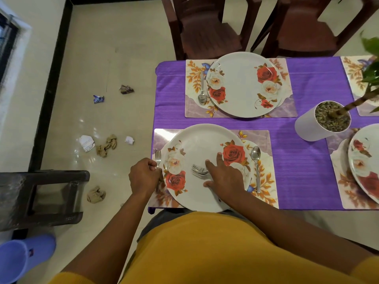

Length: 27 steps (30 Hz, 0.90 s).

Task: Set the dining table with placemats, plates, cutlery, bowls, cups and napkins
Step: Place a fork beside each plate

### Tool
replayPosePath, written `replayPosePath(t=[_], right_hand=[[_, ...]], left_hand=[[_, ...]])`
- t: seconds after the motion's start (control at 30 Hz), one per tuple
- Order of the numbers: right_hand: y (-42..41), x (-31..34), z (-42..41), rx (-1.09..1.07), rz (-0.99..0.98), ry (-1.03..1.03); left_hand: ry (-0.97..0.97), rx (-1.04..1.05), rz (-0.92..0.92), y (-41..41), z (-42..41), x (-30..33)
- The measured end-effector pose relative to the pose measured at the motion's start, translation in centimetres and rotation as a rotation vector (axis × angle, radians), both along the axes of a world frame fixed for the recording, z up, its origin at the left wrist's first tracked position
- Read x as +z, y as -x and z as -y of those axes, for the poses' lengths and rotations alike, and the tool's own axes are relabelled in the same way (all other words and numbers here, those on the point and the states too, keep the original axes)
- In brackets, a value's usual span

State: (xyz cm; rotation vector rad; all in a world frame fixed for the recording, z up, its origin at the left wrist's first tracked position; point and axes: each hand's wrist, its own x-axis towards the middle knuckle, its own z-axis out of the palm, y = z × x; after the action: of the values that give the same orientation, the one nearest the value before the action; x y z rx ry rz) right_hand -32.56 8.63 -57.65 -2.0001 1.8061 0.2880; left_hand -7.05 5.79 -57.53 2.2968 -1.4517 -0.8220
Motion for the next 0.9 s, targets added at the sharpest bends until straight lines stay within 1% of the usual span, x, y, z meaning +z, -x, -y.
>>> replayPosePath(t=[0.3, 0.47, 0.6, 0.7, 0.8, 0.83, 0.9], right_hand=[[0.0, 0.1, -0.1, -0.004, -0.004, 0.019], [0.0, 0.7, -0.2, 0.006, 0.004, 0.014], [0.1, 1.1, 0.0, 0.011, 0.018, 0.004], [0.6, 1.6, -0.1, -0.038, 0.091, 0.042], [1.0, 2.3, -0.4, -0.108, 0.179, 0.144], [0.9, 2.6, -0.5, -0.141, 0.221, 0.181], [0.5, 3.7, -0.3, -0.227, 0.317, 0.217]], left_hand=[[-0.011, 0.011, -0.003, 0.1, 0.0, 0.2], [-0.018, 0.035, -0.058, 0.2, -0.2, 0.7], [0.026, 0.101, -0.108, 0.8, -1.0, 1.5], [0.096, 0.133, -0.143, 1.7, -1.4, 2.1], [0.166, 0.161, -0.218, 3.0, -1.7, 3.0], [0.166, 0.157, -0.265, 3.5, -1.7, 3.3], [0.099, 0.107, -0.379, 4.6, -1.4, 3.9]])
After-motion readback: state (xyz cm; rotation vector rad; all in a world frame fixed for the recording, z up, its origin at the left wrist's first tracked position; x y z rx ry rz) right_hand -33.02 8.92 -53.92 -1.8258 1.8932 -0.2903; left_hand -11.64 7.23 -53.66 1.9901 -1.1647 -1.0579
